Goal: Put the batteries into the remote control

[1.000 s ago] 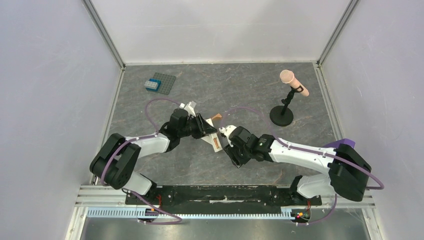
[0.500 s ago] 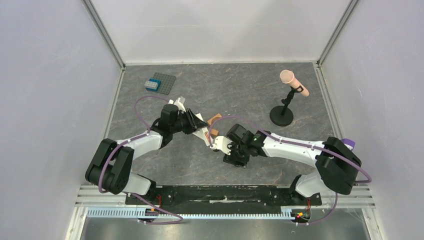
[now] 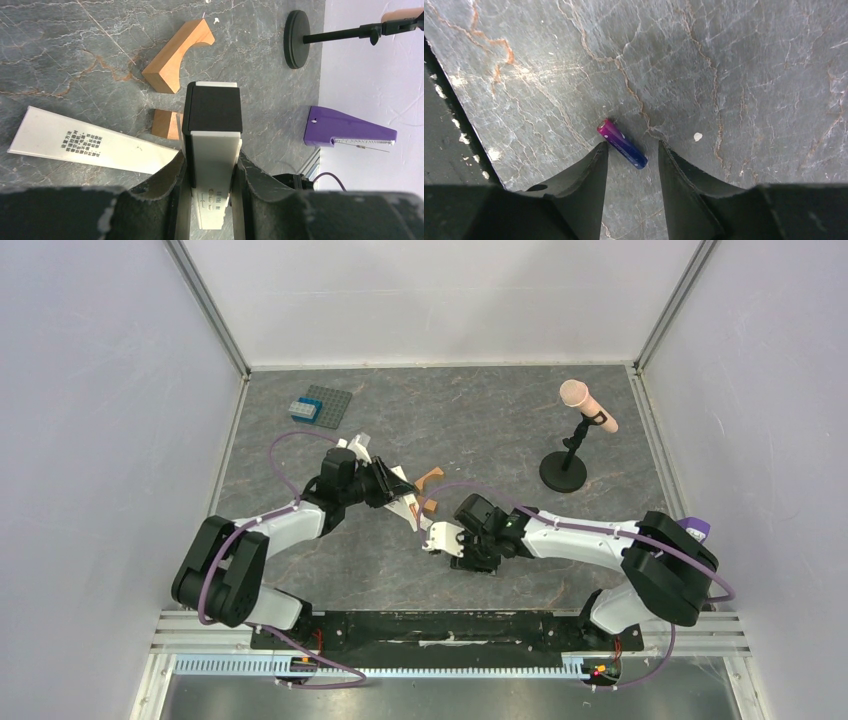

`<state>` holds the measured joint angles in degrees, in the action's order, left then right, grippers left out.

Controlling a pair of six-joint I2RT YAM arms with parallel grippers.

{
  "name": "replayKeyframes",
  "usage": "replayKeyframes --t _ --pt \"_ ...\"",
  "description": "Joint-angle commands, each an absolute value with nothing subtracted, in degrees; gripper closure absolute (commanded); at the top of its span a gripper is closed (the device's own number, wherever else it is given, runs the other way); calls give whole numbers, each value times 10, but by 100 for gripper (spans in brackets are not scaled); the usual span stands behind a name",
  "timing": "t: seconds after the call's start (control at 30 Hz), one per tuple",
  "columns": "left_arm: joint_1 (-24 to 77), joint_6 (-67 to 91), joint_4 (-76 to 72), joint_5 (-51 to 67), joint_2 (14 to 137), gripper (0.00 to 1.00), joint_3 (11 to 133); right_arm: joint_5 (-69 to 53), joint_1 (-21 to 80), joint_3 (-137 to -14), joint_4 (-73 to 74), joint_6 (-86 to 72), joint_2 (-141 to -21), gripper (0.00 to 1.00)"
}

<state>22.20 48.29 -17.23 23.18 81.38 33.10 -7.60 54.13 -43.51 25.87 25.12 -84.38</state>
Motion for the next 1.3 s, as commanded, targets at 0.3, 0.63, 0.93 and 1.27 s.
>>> replayKeyframes --t 0.3,0.63,0.93,1.27 --pt "216 483 -226 261 827 98 335 -65 542 -445 264 261 -865 90" --pt "218 512 -273 285 839 98 319 -73 542 -513 317 112 -851 100" --pt "235 605 -484 348 883 98 268 -106 539 -579 315 -64 -779 100" --pt "281 661 -657 363 928 98 254 7 537 -641 325 -254 -775 100"
